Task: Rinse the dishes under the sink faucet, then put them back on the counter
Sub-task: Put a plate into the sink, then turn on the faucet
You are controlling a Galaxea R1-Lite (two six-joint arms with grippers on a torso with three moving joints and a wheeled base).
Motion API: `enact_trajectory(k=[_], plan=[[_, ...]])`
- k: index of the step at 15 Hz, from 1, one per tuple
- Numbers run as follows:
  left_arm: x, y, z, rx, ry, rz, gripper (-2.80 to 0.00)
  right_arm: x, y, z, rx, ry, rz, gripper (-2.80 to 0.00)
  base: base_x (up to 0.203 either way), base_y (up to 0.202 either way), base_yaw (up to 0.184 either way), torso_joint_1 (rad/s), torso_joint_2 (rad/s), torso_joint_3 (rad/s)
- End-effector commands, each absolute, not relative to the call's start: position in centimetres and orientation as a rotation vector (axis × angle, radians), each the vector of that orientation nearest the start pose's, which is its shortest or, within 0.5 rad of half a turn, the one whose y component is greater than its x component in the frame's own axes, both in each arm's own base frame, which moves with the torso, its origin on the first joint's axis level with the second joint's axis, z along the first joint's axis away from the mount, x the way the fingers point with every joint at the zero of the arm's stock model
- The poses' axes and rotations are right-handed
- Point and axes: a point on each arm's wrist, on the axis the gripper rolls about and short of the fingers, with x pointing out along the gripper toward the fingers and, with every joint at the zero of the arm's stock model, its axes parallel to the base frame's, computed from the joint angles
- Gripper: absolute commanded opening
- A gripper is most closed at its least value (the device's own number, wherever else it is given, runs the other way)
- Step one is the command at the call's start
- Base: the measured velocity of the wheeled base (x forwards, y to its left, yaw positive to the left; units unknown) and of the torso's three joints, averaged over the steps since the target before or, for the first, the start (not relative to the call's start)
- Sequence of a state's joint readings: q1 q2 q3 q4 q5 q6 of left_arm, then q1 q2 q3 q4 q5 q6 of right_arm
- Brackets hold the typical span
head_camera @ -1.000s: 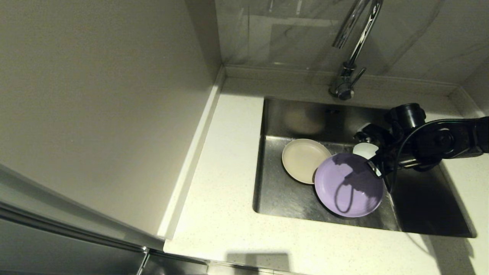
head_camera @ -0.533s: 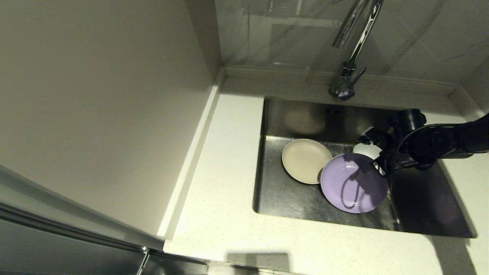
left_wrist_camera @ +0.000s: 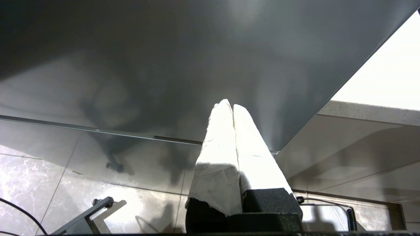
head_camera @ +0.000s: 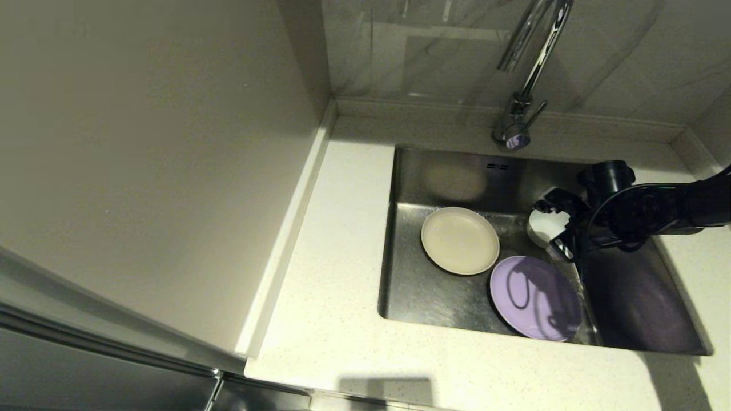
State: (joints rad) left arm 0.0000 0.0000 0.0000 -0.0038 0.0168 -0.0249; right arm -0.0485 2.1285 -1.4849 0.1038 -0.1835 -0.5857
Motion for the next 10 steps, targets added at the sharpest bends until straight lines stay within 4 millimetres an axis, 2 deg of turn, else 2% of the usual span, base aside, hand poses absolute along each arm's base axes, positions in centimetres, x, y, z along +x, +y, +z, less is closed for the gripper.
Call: enact_trajectory(k=[1, 5, 10], plan=[[-2.3, 0.0, 7.6, -0.026, -0.008, 0.017, -2.80, 41.4, -2.4, 15.3, -0.607, 0.765, -0.003, 0.00, 0.000, 0.000, 0.000, 0.000, 0.00, 0.000], [-2.3, 0.0, 7.6, -0.026, -0.008, 0.017, -2.80, 39.4, -2.4, 19.3, -0.558, 0.662, -0.009, 0.00, 0.000, 0.000, 0.000, 0.000, 0.00, 0.000], [-2.3, 0.0, 7.6, -0.026, -0.008, 0.017, -2.80, 34.5, -2.3, 24.3, -0.487, 0.531, -0.003, 0.00, 0.000, 0.000, 0.000, 0.000, 0.00, 0.000]])
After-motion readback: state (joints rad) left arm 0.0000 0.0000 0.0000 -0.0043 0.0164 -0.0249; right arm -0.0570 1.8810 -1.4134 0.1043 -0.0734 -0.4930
